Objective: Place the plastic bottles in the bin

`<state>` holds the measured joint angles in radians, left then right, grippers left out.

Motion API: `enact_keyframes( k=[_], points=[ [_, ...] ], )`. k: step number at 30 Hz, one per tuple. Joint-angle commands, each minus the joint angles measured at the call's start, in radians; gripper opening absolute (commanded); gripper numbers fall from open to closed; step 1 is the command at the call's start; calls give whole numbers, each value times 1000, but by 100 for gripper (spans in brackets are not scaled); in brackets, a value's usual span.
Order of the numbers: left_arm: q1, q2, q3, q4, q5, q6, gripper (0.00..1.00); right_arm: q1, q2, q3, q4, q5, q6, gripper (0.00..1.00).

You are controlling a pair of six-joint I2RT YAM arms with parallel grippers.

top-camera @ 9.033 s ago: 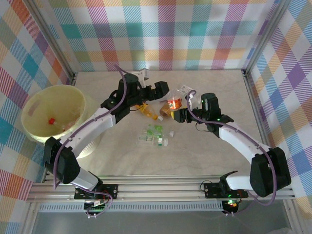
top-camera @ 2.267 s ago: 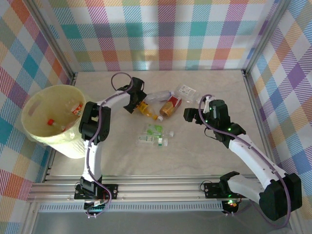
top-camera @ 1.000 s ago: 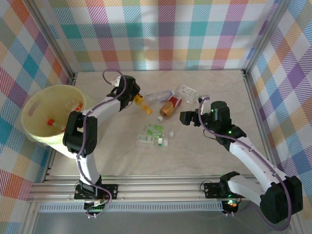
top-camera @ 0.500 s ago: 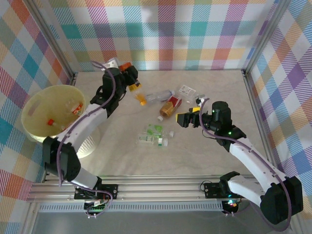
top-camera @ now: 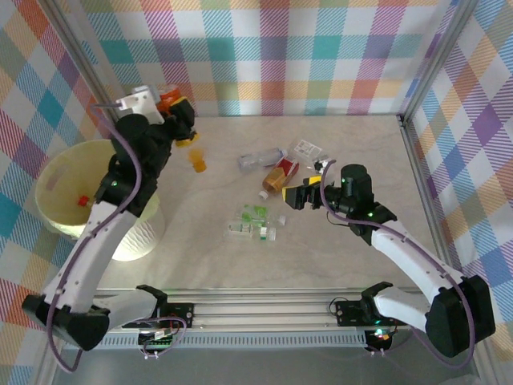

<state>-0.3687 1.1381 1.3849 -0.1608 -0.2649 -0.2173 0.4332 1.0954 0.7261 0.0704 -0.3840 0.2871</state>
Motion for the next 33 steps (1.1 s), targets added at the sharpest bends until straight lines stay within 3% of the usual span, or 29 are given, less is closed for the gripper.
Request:
enact_keyframes(
  k=[1, 4, 9, 13, 22, 26, 30, 33],
  points=[
    [31, -67, 85, -155, -118, 129, 54, 10, 24, 33, 48, -18, -5, 100],
    [47, -89, 117, -202, -196, 187, 54, 15, 40, 35, 54, -16, -5, 100],
    [91, -97, 148, -226, -424, 269, 53, 25, 57, 46, 55, 15, -32, 100],
    [203, -91, 151, -250, -524, 280, 52, 27, 68, 64, 34, 19, -52, 100],
    [504, -114, 70, -341, -474, 174, 51, 27, 88, 63, 35, 42, -47, 100],
    [626, -114, 23, -393, -353, 139, 52, 27, 95, 70, 27, 66, -61, 100],
    [705, -118, -26, -401, -295, 122, 52, 27, 98, 78, 14, 76, -76, 100],
    [719, -120, -62, -376, -346, 186, 52, 27, 102, 82, -2, 74, -85, 100]
  ],
)
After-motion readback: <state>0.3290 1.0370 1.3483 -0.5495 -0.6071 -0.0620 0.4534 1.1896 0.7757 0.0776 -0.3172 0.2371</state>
